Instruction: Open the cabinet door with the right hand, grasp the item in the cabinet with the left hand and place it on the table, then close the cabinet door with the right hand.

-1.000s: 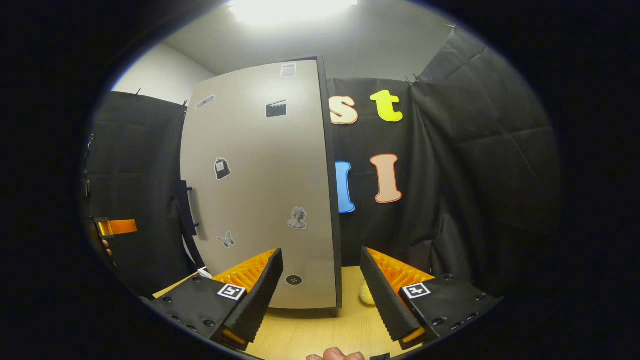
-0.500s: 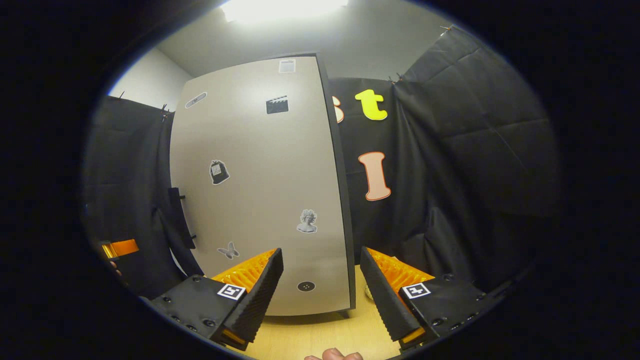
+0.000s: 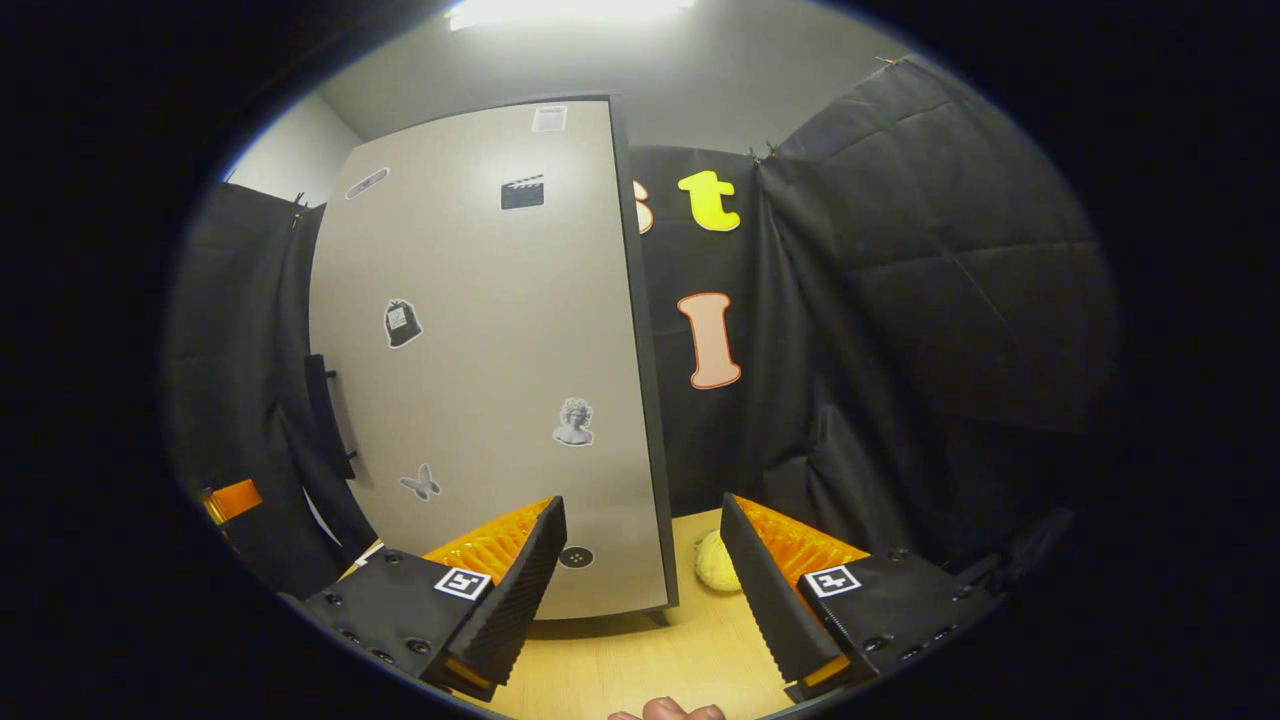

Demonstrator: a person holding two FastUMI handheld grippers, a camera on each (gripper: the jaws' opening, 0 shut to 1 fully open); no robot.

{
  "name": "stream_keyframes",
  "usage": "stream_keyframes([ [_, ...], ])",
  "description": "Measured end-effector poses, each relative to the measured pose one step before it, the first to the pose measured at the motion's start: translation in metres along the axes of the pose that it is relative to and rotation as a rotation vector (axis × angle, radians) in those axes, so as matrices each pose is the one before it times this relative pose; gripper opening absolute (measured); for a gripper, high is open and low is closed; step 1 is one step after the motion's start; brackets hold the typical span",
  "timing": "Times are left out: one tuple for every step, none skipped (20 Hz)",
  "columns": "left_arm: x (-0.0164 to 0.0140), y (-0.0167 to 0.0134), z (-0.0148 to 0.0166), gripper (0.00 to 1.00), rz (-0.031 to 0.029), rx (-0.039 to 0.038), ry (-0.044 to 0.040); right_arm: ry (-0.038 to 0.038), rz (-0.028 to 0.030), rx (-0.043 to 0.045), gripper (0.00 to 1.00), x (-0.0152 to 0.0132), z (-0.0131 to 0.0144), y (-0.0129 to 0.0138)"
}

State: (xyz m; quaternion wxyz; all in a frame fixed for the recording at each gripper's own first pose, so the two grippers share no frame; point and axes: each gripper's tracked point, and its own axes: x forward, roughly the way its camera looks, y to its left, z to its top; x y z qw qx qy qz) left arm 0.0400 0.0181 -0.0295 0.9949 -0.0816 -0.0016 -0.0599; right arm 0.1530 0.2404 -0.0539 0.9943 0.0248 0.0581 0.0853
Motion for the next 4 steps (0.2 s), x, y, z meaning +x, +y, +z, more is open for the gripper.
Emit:
stream_keyframes([
  [-0.00173, -0.00969, 0.00365, 0.94, -0.01847, -0.00472, -0.02399, 0.00159, 0.00736, 0.01075, 0.98, 0.00372, -0.00182, -0.00335],
  [-0.00095, -0.00856, 0.00353, 0.94, -0.00631, -0.00863, -0.02122, 0.00064, 0.01241, 0.01047, 0.98, 0.00375, -0.00159, -0.00470],
  [-0.00190, -0.00661, 0.00074, 0.91, 0.00266, -0.00819, -0.01948, 0.00228, 0.01197, 0.00777, 0.98, 0.00433, -0.00186, -0.00628],
  [-0.00076, -0.00708, -0.00084, 0.93, 0.01187, -0.00394, -0.01468, 0.00112, 0.01442, -0.00047, 0.98, 0.00452, -0.00193, -0.00857],
])
